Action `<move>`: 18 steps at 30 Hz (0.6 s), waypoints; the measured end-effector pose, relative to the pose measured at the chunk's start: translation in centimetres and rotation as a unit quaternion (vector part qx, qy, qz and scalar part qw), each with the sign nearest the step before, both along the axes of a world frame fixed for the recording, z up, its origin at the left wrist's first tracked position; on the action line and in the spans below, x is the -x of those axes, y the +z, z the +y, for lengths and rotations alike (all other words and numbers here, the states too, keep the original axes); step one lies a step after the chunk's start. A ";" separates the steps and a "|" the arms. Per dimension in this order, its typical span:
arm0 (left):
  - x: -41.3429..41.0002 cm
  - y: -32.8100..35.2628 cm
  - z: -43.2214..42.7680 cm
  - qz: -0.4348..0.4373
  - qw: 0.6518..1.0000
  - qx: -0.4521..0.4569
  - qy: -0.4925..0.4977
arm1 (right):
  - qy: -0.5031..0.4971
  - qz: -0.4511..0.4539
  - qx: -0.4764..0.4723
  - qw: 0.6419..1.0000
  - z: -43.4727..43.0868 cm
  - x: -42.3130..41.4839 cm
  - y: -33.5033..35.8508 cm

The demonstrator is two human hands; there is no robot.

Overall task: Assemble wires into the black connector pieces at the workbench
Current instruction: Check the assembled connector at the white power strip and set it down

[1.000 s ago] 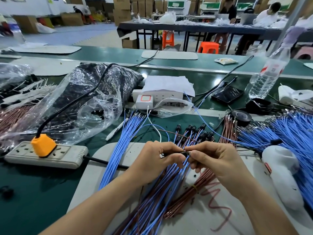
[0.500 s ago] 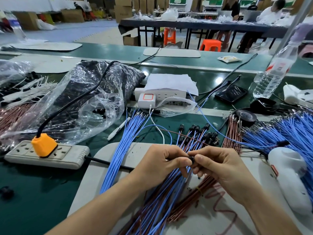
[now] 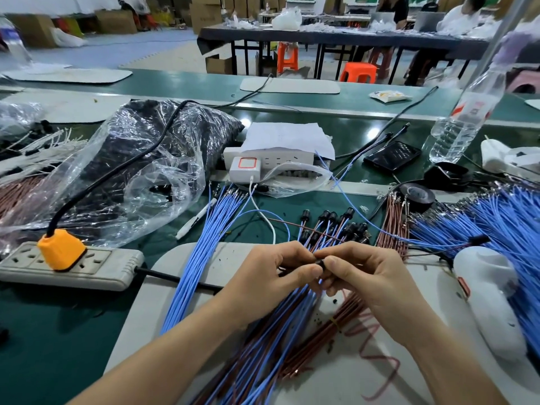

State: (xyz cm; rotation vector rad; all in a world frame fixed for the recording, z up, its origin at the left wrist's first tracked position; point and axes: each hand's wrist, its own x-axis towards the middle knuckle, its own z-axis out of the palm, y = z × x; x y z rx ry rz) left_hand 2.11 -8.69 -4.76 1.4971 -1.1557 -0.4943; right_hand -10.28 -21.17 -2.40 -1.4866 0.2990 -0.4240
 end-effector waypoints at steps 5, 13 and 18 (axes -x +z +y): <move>0.1 0.1 -0.1 -0.085 0.996 0.008 0.026 | -0.043 -0.022 0.099 0.994 0.2 -0.2 -0.3; 0.3 0.8 0.1 -0.088 0.996 0.003 -0.009 | -0.085 -0.041 0.136 0.986 0.6 -0.1 -0.5; 0.2 0.9 0.2 -0.133 0.991 -0.014 -0.018 | -0.125 -0.060 0.086 0.987 0.0 0.0 -0.3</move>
